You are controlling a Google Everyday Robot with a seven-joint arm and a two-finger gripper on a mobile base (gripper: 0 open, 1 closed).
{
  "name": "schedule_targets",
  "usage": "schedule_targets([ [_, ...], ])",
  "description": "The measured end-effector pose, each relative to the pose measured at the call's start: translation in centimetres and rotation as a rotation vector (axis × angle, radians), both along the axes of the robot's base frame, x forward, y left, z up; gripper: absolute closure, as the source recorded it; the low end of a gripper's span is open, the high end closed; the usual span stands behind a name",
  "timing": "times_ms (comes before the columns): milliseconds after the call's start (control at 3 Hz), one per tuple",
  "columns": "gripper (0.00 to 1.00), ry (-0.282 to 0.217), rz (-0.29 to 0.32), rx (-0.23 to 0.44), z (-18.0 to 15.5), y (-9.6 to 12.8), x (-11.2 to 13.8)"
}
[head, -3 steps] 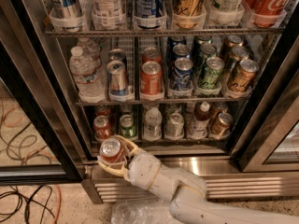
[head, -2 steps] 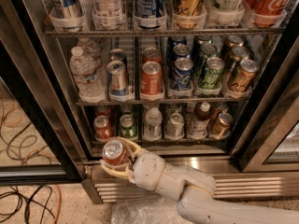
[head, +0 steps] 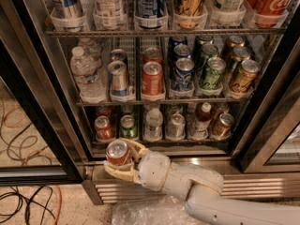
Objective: Pick coke can from bottom shelf of fridge
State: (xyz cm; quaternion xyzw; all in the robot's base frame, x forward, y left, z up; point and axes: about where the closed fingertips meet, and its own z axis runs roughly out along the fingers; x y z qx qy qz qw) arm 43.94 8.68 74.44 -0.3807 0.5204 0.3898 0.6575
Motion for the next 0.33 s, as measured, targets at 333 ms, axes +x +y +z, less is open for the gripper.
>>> schedule_targets([
  [333, 1.00, 0.000, 0.000, 0.000, 0.00, 0.02, 0.00],
])
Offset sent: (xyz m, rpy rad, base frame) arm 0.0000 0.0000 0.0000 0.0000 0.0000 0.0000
